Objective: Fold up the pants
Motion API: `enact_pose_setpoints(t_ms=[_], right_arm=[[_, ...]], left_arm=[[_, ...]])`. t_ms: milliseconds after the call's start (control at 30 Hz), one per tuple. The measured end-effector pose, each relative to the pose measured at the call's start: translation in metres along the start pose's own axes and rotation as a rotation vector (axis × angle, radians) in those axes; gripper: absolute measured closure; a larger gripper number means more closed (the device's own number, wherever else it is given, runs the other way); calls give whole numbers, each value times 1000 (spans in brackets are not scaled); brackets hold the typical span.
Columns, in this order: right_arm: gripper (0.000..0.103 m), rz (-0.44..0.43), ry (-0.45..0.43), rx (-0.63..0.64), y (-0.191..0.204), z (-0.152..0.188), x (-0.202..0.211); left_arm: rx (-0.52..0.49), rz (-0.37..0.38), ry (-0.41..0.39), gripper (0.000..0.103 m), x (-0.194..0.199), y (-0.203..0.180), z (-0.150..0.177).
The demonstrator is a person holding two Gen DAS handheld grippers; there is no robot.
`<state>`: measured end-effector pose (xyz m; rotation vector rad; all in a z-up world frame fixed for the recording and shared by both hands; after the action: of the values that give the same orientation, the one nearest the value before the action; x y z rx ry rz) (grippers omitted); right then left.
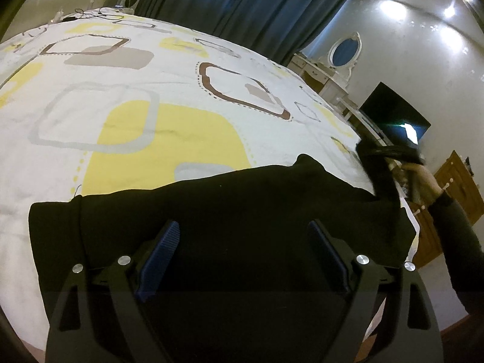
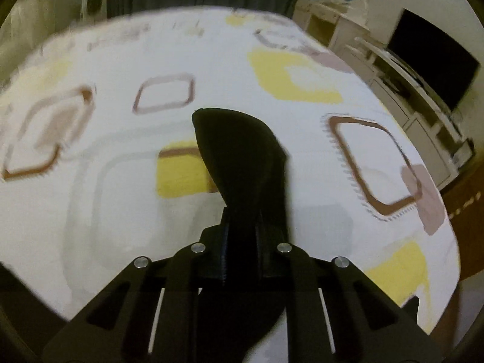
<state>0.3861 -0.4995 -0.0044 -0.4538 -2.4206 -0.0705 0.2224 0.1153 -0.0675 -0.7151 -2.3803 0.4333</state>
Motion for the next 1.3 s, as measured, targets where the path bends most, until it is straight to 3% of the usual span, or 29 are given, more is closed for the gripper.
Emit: enact_pose_setpoints(t_ms=[100, 233, 400, 533, 633, 767, 867, 933, 1033, 1167, 1300], right_arm=[[90, -32, -74, -130, -60, 16, 42], [90, -29, -136, -309, -142, 64, 90], [90, -90, -108, -534, -214, 138, 102], [90, -117, -85, -640, -234, 189, 95], [90, -146, -74, -744, -243, 220, 86], [86, -187, -121, -857, -256, 238, 90], [70, -80, -172, -902, -265, 244, 112], [59, -82, -207, -936, -261, 246, 126], [52, -196, -231, -944, -236, 245, 144], [49, -397, -126, -989, -193, 249, 133], [49, -451, -60, -988, -164, 254, 116]], left_arm=[[-3, -10, 4, 17, -1, -1, 0], [-2, -24, 9, 17, -2, -4, 0], [-8, -44, 24, 17, -4, -9, 0], [-19, -66, 35, 17, -6, -13, 2], [-29, -78, 41, 17, -6, -14, 3], [-27, -78, 44, 17, -5, -12, 4], [-25, -76, 44, 17, -4, -11, 6], [-22, -78, 41, 17, -3, -12, 6], [-28, -103, 26, 17, 0, -18, 10], [13, -73, -21, 17, 13, -37, 23], [140, 74, -46, 17, 26, -63, 44]])
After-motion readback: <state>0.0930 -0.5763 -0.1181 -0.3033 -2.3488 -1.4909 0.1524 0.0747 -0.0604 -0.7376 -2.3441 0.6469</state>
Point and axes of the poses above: each gripper's, at about its wrist camera, not at the fingertips, and x roughly against the way its jaws point, y to its left, z to its underside, the point moved 1 cm from there along -x, roughly the way its jaws point, and after that the axes turned 12 degrees about -y, right-handed, at the moved point
